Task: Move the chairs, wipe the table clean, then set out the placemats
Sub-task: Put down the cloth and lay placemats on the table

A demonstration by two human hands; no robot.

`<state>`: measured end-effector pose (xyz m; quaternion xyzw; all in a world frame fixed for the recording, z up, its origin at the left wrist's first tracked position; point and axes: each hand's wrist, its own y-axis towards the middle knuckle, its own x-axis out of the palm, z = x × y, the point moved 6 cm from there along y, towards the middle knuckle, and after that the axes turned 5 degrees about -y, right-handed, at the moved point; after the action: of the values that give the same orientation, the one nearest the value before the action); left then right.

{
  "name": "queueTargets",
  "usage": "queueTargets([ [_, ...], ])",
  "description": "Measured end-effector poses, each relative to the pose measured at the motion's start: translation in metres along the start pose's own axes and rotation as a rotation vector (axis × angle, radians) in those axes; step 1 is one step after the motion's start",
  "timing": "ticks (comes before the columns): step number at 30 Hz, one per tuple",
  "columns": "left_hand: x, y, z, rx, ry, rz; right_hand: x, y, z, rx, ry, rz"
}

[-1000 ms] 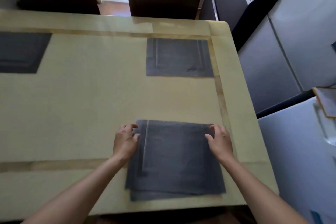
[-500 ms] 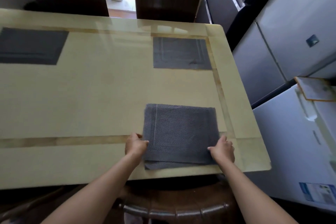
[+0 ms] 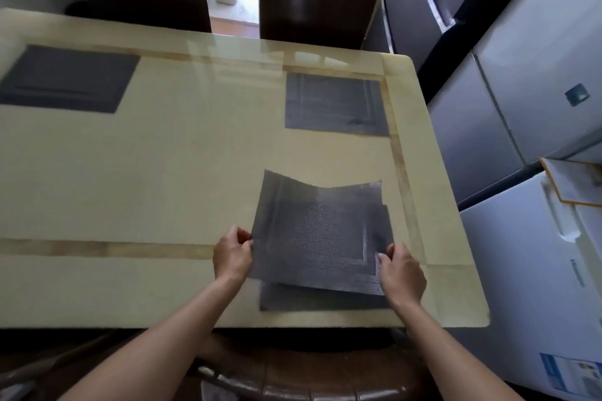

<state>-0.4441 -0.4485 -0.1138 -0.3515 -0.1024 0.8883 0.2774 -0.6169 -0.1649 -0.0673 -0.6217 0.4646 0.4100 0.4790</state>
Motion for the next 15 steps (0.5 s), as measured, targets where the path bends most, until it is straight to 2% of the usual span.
queueTargets([
  [7,-0.097,0.052,-0.009,-0.044,-0.13,0.148,0.0,-0.017,-0.111,-0.137,0.132,-0.024],
  [15,-0.252,0.128,-0.078,-0.074,-0.179,0.236,0.049,-0.089,-0.272,-0.197,0.192,-0.071],
])
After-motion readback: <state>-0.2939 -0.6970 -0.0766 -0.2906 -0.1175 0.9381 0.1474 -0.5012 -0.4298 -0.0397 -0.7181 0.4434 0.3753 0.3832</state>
